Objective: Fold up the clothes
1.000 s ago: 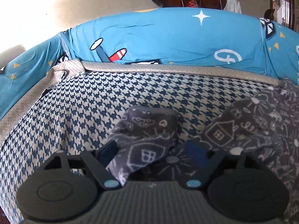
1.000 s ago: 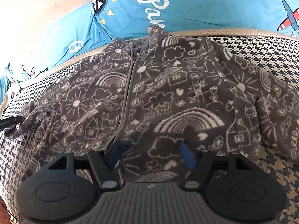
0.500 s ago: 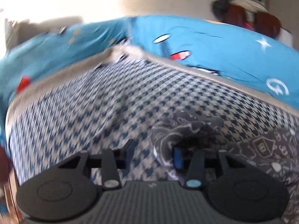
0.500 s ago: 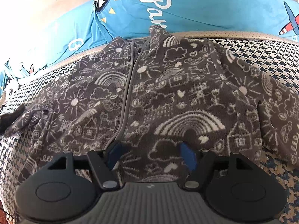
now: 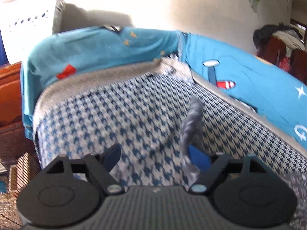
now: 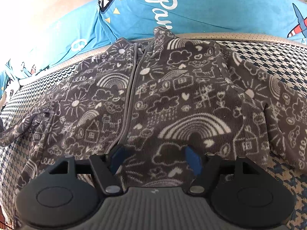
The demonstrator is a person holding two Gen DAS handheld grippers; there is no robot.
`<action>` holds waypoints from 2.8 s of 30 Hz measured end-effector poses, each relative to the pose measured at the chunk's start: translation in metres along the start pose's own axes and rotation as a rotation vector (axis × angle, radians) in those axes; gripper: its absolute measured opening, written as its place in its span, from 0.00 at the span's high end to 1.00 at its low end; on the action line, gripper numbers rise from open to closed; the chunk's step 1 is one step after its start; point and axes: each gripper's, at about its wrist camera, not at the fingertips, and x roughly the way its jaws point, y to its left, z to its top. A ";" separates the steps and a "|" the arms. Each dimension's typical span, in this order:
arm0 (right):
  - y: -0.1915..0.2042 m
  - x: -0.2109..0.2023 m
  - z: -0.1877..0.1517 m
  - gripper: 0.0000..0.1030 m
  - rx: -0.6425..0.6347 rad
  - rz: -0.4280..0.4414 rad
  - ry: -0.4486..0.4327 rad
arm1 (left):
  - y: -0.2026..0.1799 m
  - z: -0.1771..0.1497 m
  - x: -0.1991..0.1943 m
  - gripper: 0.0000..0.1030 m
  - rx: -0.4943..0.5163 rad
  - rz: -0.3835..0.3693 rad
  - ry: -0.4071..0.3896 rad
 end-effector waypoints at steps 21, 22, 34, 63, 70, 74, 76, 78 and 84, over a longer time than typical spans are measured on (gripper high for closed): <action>0.005 -0.001 0.002 0.31 -0.006 -0.010 -0.017 | -0.076 -0.030 0.028 0.06 0.173 -0.543 0.230; 0.004 -0.001 0.002 0.31 -0.006 -0.010 -0.017 | -0.082 -0.032 0.029 0.06 0.202 -0.561 0.231; 0.006 0.000 0.001 0.31 -0.026 -0.015 -0.010 | -0.132 -0.041 0.042 0.06 0.414 -0.678 0.237; 0.011 0.003 0.000 0.30 -0.083 -0.032 -0.008 | -0.201 -0.072 0.063 0.69 0.634 -0.807 0.297; 0.010 0.003 0.001 0.30 -0.075 -0.027 -0.006 | -0.219 -0.072 0.051 0.80 0.633 -0.740 0.194; 0.009 0.003 0.001 0.30 -0.067 -0.019 -0.005 | -0.230 -0.054 0.039 0.80 0.571 -0.735 0.118; 0.009 0.003 0.002 0.30 -0.068 -0.019 -0.004 | -0.233 -0.045 0.036 0.80 0.515 -0.759 0.126; 0.009 0.003 0.003 0.30 -0.070 -0.020 -0.003 | -0.233 -0.041 0.032 0.79 0.496 -0.766 0.123; 0.016 -0.004 0.004 0.30 -0.104 0.012 -0.031 | -0.215 -0.042 0.021 0.57 0.542 -0.744 0.134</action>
